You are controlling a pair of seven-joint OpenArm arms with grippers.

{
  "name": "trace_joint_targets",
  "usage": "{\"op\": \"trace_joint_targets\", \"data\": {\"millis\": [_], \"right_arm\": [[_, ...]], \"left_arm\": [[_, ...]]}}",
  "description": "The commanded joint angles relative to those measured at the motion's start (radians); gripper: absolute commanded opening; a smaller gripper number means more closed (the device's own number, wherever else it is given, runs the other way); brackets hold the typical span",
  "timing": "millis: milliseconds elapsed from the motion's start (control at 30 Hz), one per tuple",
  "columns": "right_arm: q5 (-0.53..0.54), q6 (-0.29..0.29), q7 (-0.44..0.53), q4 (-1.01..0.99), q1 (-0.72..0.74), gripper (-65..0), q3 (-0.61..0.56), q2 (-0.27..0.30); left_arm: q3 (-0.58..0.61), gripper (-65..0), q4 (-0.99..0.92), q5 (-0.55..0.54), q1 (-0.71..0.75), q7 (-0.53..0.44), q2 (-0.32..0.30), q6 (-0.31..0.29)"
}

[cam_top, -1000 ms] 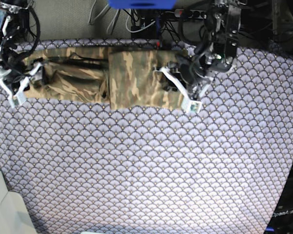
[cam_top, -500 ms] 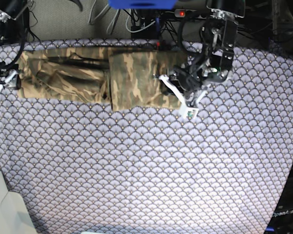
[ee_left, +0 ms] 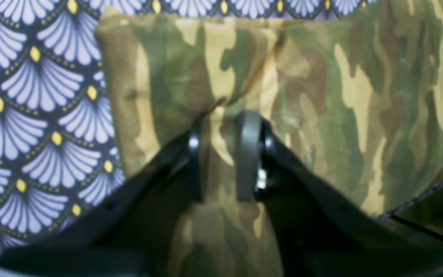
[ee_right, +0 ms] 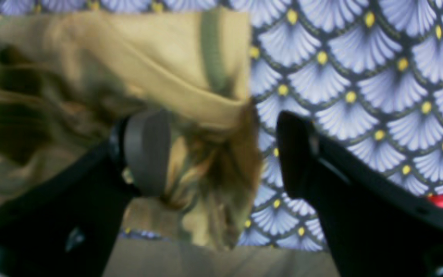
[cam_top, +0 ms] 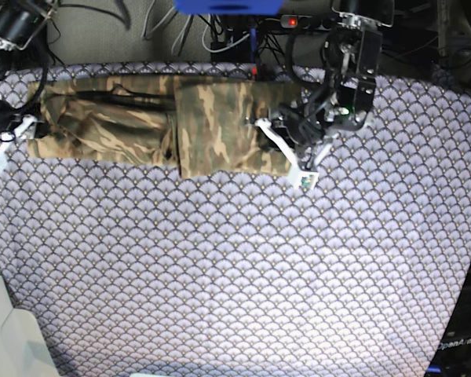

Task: Fold the T-shirt properly
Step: 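Lay the folded strip end down and hold it with the left gripper, then hold the strip with the left gripper while the right gripper grips its end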

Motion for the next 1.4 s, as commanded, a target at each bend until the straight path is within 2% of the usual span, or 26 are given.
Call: {"op": "trace_joint_targets", "data": {"millis": [0,167,600,967,1200,1367], "right_arm": [[0.007,0.0,0.023,-0.002,0.015,-20.6,0.003,0.021],[0.007,0.0,0.075,-0.03,0.016,-20.6,0.003,0.042],[0.004,0.0,0.101,-0.03,0.006,-20.6,0.003,0.05],[0.004,0.0,0.099,-0.03,-0.022,-20.6,0.003,0.039],[0.004,0.0,0.099,-0.03,-0.039,-20.6,0.001,0.005],[0.006,0.0,0.095,-0.026,-0.042,-20.6,-0.046,-0.008]], "left_arm": [[0.0,-52.9,0.017,-0.006,0.006,-0.007,0.0,-0.004],[0.0,-52.9,0.017,-0.006,0.006,-0.007,0.0,-0.004],[0.0,-52.9,0.019,-0.006,0.0,-0.005,0.002,-0.004],[-0.003,-52.9,0.019,-0.006,-0.005,-0.005,0.002,-0.004],[-0.003,-52.9,0.019,-0.006,-0.005,-0.007,0.003,-0.004],[-0.005,-52.9,0.019,-0.006,-0.005,-0.004,0.003,-0.004]]}}
